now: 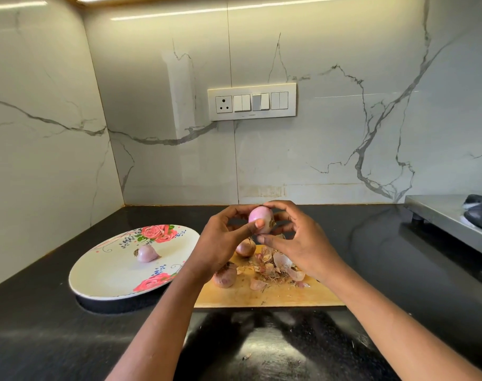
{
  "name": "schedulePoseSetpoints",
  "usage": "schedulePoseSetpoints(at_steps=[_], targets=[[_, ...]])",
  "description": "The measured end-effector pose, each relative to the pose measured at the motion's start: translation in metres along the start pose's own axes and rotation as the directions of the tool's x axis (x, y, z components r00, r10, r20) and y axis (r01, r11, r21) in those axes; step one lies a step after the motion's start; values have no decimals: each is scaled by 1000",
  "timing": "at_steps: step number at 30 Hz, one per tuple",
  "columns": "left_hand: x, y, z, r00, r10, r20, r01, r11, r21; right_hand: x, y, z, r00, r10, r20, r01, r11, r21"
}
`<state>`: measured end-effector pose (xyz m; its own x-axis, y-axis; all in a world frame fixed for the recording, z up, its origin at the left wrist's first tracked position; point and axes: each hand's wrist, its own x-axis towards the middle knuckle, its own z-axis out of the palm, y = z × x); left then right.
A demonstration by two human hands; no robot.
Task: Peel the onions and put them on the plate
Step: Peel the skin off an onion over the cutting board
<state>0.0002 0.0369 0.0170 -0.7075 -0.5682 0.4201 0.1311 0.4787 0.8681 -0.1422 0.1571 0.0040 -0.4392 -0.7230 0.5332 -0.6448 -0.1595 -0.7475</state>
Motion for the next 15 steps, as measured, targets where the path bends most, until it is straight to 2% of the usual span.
schedulePoseSetpoints(at_steps=[3,6,8,12,15], targets=[[0,1,-2,1000,-6,-16,6,1000,-18,-1,0,4,999,-7,-37,5,999,-41],[-1,0,-9,994,-15,-108,19,999,42,-1,-8,14,1000,13,-17,-14,997,-75],[0,-2,-22,982,-18,-189,38,994,106,2,-19,25,1000,-4,30,7,995,-100],[-10,-11,-73,938,14,-346,78,965,250,27,-47,58,978,-125,167,162,959,-232],[-33,-19,-118,916,-1,-401,175,901,398,51,-62,101,953,-90,288,181,934,-309]])
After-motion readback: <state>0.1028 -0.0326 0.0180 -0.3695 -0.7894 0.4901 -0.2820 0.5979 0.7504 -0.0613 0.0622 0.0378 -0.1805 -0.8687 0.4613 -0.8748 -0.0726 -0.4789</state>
